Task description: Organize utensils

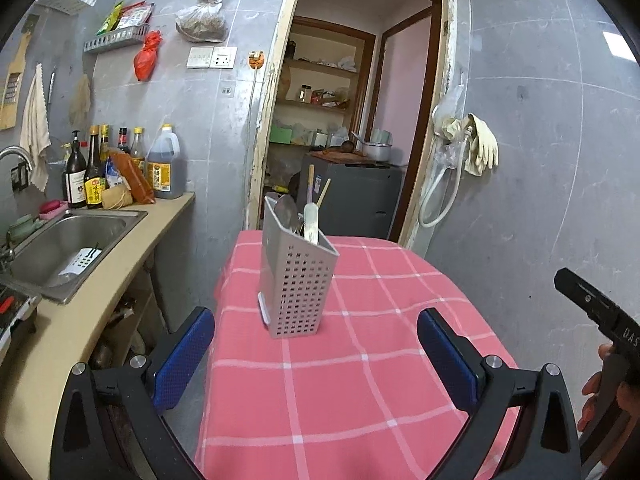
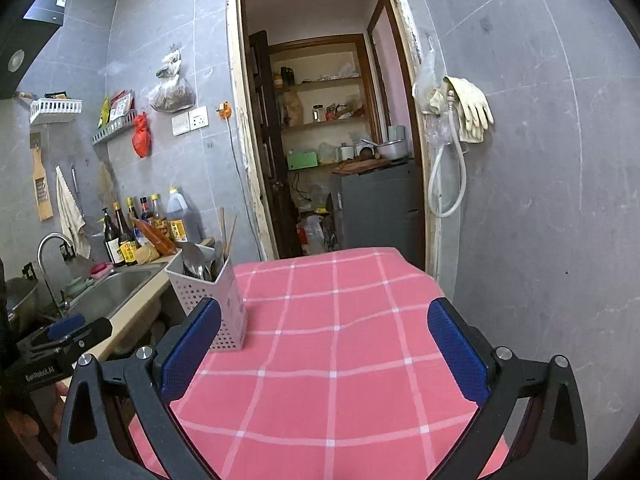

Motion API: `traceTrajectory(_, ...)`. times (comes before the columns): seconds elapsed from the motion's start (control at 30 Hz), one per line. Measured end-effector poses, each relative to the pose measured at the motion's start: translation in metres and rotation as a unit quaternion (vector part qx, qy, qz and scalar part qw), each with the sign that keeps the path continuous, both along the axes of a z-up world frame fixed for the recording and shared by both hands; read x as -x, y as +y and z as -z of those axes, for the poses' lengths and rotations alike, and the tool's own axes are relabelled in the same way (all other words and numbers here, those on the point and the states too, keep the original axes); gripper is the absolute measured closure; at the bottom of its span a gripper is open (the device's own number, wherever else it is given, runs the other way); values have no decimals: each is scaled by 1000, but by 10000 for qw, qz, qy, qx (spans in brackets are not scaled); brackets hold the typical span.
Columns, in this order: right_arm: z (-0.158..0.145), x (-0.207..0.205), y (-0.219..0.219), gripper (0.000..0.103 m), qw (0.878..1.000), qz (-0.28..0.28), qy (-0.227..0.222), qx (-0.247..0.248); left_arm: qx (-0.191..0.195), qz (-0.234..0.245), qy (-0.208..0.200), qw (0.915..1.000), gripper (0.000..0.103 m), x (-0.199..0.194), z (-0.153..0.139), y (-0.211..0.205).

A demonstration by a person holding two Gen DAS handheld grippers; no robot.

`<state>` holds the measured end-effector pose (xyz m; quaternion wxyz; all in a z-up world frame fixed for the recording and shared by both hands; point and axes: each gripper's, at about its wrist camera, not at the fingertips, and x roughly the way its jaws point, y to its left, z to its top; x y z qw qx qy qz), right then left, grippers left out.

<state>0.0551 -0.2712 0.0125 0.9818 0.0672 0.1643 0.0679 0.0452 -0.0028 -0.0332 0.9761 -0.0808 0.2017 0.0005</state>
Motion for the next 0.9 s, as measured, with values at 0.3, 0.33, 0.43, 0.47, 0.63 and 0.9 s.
traceTrajectory(0.3,12,-1,1,1,9999,-82,56,47,-2,-69,23,10000,1,0,1,2)
traceTrajectory(0.33,13,-2,1,1,9999,-84,55,39,4,-63,23,10000,1,0,2,2)
traceTrajectory(0.43,13,-4,1,1,9999,-119,61,44,-25,-54,37,10000,1,0,1,1)
traceTrajectory(0.47,13,-5,2,1,9999,-133,74,36,-33,-55,37,10000,1,0,1,1)
traceTrajectory(0.63,14,-9,3,1,9998,-157,98,38,-29,-71,40,10000,1,-1,2,1)
traceTrajectory(0.9,14,-9,4,1,9998,-149,96,30,-33,-73,51,10000,1,-2,2,1)
